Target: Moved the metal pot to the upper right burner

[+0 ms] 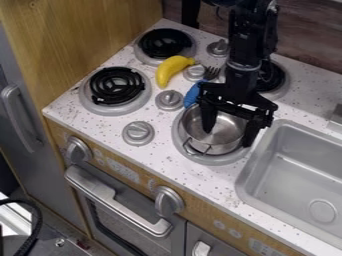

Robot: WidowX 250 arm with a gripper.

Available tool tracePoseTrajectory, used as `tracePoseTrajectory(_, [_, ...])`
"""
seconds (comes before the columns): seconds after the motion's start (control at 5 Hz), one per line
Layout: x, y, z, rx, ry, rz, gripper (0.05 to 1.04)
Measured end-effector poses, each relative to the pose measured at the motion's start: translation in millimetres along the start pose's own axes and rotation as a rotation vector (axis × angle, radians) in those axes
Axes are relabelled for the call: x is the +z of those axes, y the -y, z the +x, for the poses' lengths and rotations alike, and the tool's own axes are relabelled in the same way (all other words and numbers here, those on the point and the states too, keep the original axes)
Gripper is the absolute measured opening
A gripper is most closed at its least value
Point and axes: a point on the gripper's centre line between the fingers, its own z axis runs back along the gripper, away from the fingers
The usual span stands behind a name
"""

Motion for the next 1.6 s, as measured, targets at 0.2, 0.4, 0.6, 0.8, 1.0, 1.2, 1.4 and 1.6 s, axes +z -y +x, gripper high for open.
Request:
tracePoseTrajectory(0.2, [-13,-1,-5,0.0,-0.041,0.008,1.001])
tracePoseTrajectory(0.4, [-15,6,1,-0.003,-0.042,-0.012,1.001])
tracePoseTrajectory(0.6, [-10,11,10,-0.022,-0.04,-0.018,1.001])
tracePoseTrajectory(0.8, [-20,20,20,-0.029,-0.042,-0.023,1.001])
tracePoseTrajectory(1.0, [-27,21,31,-0.021,-0.004,-0.016,1.001])
tracePoseTrajectory(1.2, [-35,14,40,-0.007,-0.01,0.008,0.952])
tracePoseTrajectory(1.4, [-47,13,41,0.048,-0.02,-0.02,0.709])
tracePoseTrajectory(1.6, [-52,9,41,0.039,-0.003,-0.019,0.388])
